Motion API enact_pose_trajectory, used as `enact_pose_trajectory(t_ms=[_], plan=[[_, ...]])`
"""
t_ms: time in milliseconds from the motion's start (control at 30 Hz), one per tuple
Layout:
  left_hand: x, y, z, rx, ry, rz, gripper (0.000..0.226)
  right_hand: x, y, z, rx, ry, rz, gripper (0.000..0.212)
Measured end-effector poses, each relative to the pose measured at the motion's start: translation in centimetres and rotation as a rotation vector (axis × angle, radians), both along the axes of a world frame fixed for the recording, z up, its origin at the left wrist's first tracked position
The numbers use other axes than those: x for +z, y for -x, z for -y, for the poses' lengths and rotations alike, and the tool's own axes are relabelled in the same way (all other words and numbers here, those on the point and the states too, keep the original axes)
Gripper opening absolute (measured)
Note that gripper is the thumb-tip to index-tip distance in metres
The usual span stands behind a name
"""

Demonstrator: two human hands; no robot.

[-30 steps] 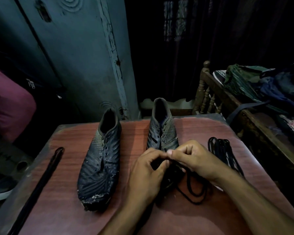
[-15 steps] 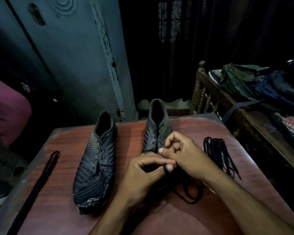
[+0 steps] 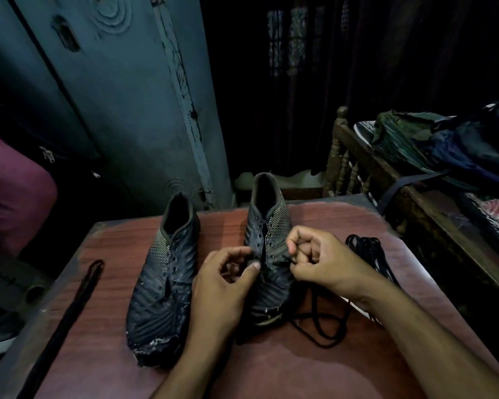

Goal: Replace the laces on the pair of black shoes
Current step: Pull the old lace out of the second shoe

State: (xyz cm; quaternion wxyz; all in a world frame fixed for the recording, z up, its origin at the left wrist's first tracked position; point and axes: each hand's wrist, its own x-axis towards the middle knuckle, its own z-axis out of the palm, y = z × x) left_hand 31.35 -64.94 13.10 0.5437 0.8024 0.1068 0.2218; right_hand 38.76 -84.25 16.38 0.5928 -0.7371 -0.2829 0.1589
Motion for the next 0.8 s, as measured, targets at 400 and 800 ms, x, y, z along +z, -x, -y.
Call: enact_pose_trajectory(t_ms=[400,800], plan=[[0.6,0.1,0.1,0.027,-0.211,-0.042,0.024,-1.1,0.4,-0.8,-0.233,0.365,0.552,0.019],[1.2,0.3,1.0,-0.034,0.493,-0.091,0.036,-1.4,-0.1,-0.4,-0.168,0.438,0.485,0.03]])
